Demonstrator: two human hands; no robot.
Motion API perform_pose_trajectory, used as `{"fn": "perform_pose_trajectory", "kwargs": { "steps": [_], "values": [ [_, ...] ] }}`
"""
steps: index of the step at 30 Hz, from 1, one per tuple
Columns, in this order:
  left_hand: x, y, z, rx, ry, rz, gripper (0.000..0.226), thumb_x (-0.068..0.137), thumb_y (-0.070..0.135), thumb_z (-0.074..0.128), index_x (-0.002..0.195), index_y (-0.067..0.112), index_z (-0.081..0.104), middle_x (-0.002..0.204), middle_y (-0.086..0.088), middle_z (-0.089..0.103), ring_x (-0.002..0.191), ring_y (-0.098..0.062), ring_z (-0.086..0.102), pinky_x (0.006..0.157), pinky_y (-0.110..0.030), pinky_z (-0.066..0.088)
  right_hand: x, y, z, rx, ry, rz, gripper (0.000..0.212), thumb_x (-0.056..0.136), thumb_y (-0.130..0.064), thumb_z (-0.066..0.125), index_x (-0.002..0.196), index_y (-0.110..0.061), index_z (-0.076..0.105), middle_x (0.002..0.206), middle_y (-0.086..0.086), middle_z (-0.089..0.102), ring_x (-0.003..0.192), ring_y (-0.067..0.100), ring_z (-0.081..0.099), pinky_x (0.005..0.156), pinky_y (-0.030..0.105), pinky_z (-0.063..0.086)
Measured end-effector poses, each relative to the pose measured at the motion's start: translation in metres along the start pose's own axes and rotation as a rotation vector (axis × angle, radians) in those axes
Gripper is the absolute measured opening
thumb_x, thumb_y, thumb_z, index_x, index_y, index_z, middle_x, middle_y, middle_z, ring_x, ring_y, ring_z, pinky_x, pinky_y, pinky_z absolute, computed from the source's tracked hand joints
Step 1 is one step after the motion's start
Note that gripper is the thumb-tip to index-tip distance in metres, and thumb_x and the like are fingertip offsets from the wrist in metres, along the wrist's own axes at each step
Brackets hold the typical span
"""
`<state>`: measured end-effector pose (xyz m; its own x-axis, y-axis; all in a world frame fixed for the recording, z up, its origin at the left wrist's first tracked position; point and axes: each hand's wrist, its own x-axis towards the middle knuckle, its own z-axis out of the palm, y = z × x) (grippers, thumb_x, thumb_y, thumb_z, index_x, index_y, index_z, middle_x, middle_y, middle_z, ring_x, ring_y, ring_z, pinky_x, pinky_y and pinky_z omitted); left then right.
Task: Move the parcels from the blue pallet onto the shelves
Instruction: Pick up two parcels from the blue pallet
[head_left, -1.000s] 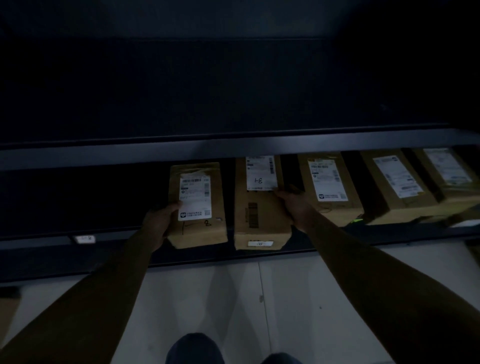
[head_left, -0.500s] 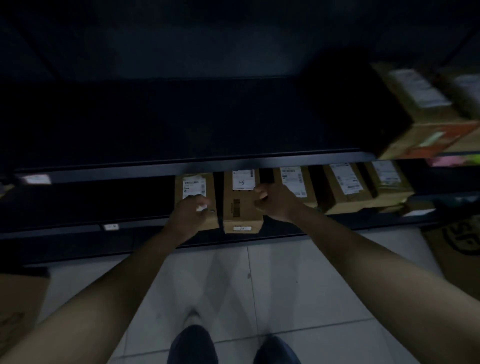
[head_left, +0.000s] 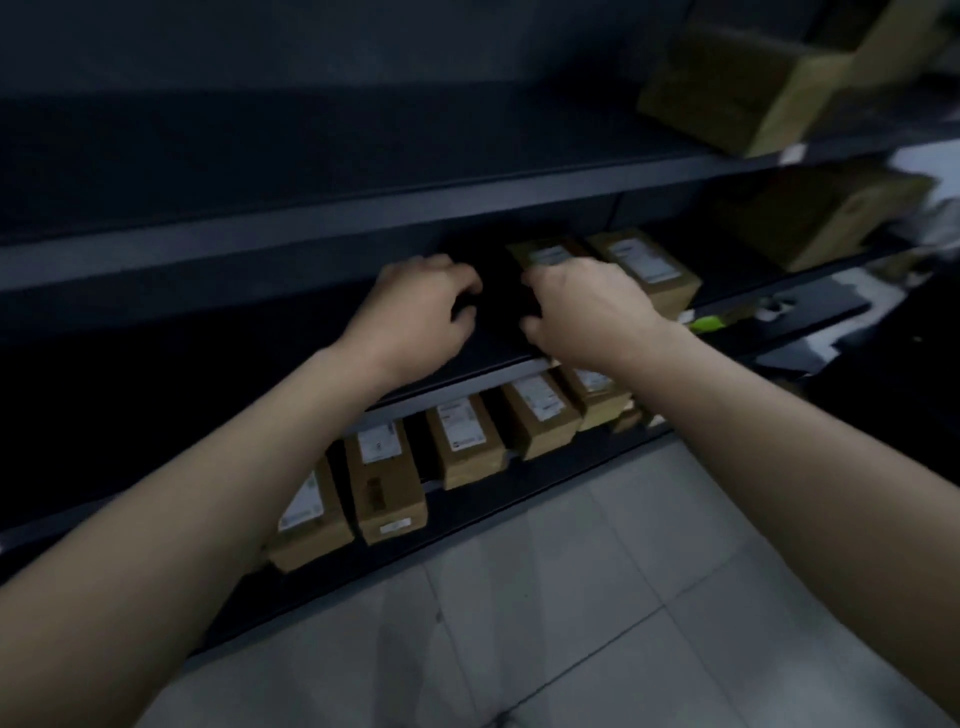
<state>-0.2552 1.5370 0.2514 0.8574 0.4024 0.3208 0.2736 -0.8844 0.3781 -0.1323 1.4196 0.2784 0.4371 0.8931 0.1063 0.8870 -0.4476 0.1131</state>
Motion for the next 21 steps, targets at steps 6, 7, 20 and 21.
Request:
{"fn": "perform_pose_trajectory", "kwargs": {
  "steps": [6,7,20,21],
  "values": [
    [0.03,0.064,-0.01,0.196,0.018,0.312,0.033,0.092,0.033,0.051,0.121,0.017,0.058,0.118,-0.006,0.059,0.113,-0.028,0.049,0.098,-0.043,0.032,-0.063,0.027,-0.037,-0.095,0.154,0.23,0.031,0.091,-0.031,0.049,0.117,-0.015,0.054,0.107,0.01,0.062,0.101,0.032,0.056,0.07,0.034,0.029],
    [0.032,0.076,-0.008,0.221,0.02,0.363,0.035,0.091,0.034,0.05,0.121,0.018,0.058,0.118,-0.006,0.059,0.113,-0.028,0.05,0.099,-0.042,0.032,-0.077,0.031,-0.04,-0.105,0.161,0.272,0.03,0.091,-0.029,0.049,0.117,-0.014,0.054,0.106,0.01,0.062,0.101,0.032,0.055,0.071,0.035,0.028],
    [-0.004,0.329,0.04,0.043,0.064,0.965,0.033,0.086,0.034,0.055,0.113,0.016,0.062,0.112,-0.009,0.063,0.109,-0.032,0.054,0.096,-0.044,0.034,-0.327,0.116,-0.074,-0.32,0.176,0.907,0.034,0.091,-0.035,0.054,0.116,-0.012,0.056,0.105,0.009,0.064,0.1,0.031,0.058,0.092,0.041,0.039],
    [-0.012,0.353,0.047,0.02,0.058,0.999,0.034,0.086,0.035,0.054,0.114,0.016,0.061,0.113,-0.009,0.063,0.11,-0.031,0.054,0.097,-0.044,0.034,-0.35,0.124,-0.077,-0.331,0.177,0.952,0.035,0.092,-0.036,0.054,0.117,-0.012,0.056,0.105,0.009,0.063,0.1,0.03,0.058,0.093,0.041,0.039]
  ]
}}
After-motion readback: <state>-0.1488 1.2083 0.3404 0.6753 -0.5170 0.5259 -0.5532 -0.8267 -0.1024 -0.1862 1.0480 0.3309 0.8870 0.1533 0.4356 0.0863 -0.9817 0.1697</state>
